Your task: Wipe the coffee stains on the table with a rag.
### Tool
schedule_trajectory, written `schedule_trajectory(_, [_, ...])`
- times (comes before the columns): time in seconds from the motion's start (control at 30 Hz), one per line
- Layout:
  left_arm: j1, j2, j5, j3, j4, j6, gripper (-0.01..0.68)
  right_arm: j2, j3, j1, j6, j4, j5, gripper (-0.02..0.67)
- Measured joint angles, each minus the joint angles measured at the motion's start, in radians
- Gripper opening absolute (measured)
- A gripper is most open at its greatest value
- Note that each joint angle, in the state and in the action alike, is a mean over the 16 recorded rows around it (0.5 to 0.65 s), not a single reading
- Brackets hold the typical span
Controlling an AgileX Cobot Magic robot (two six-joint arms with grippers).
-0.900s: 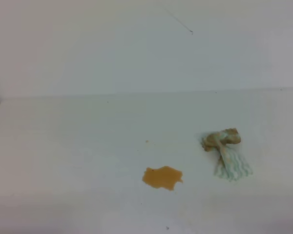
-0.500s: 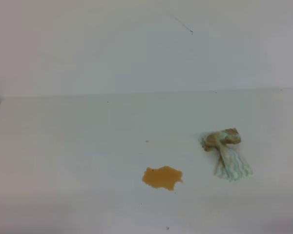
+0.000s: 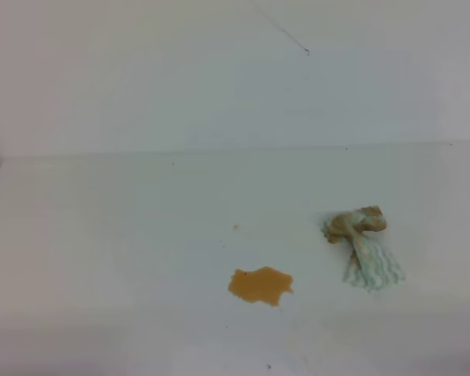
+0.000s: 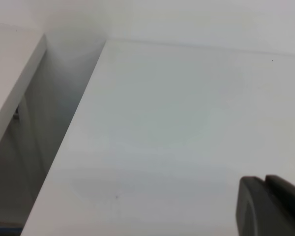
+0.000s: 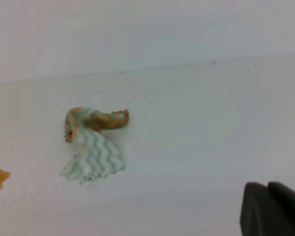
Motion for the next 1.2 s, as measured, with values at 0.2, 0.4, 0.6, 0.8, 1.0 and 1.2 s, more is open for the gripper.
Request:
schedule_trajectory(0.2, [0.000,0.000,0.000,0.000,0.000,0.000,-0.002,-0.002,0.002,0.000,0.000,0.000,-0.001,-0.003])
schedule_trajectory(0.4, [0.000,0.000,0.000,0.000,0.000,0.000,-0.002,-0.002,0.002,0.000,0.000,0.000,-0.001,-0.003])
schedule_trajectory(0.6, [0.000,0.000,0.000,0.000,0.000,0.000,-0.002,-0.002,0.002,0.000,0.000,0.000,-0.001,-0.003])
schedule_trajectory(0.8, [0.000,0.000,0.000,0.000,0.000,0.000,-0.003,-0.002,0.002,0.000,0.000,0.000,-0.001,-0.003])
schedule_trajectory(1.0, [0.000,0.000,0.000,0.000,0.000,0.000,-0.003,-0.002,0.002,0.000,0.000,0.000,-0.005,-0.003])
schedule_trajectory(1.2, [0.000,0.000,0.000,0.000,0.000,0.000,-0.003,-0.002,0.002,0.000,0.000,0.002,-0.054,-0.003])
